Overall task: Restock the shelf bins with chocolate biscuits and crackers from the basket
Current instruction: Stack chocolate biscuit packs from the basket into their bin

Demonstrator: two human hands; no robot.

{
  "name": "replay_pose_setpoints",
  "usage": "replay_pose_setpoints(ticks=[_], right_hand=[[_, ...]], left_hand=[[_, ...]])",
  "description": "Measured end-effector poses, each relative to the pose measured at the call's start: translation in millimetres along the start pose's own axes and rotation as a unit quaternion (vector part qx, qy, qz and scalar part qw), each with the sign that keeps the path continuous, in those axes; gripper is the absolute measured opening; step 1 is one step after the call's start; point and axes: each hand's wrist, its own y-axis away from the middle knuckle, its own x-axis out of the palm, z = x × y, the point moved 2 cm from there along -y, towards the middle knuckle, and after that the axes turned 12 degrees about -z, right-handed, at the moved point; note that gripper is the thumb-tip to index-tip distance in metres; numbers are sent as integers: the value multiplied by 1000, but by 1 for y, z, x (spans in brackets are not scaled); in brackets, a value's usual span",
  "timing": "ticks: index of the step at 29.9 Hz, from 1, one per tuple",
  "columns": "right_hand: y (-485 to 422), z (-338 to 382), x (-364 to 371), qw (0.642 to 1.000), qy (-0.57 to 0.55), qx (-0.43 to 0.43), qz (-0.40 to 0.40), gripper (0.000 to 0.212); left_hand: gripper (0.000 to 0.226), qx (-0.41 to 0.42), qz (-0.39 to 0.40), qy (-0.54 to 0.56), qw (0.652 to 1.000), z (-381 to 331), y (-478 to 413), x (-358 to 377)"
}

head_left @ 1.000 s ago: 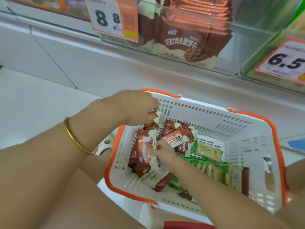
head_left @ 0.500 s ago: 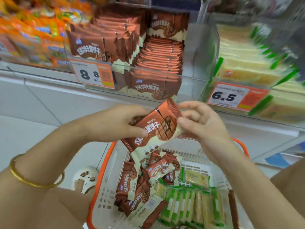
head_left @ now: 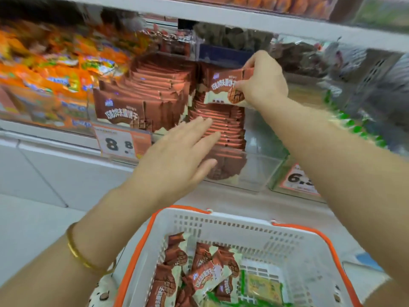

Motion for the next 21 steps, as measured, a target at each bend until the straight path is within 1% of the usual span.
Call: replay_pose_setpoints(ticks=[2, 3, 5, 8, 10, 12, 14, 17, 19, 21], right_hand=[[-8, -5, 24, 995, -65, 69, -17, 33], [-11, -7, 33, 992, -88, 84, -21, 35], [-17, -9, 47, 994, -84, 63, -24, 35], [-28, -13, 60, 999, -51, 2, -14, 32], [-36, -17, 66, 999, 20, -46, -10, 30], [-45, -23, 70, 991, 105, -80, -22, 31], [-52, -25, 73, 988, 124, -84, -26, 31], [-59, -20, 79, 995, 68, -64, -18, 27], [-58, -15, 83, 995, 74, -68, -15, 36], [-54, -12, 87, 991, 108, -72, -11, 50]], left_hand=[[57, 10, 12, -17, 1000, 2, 1, 8], [56, 8, 7, -15, 1000, 3, 0, 9], [56, 5, 4, -6, 1000, 3, 1, 9], [55, 7, 3, -3, 1000, 3, 0, 6], [54, 8, -3, 1, 1000, 3, 0, 6], [53, 10, -3, 1, 1000, 3, 0, 7], [53, 11, -4, 3, 1000, 3, -1, 8], [52, 9, -4, 2, 1000, 3, -1, 8], [52, 9, -5, 2, 1000, 3, -2, 8], [51, 9, -9, 3, 1000, 4, -1, 7]])
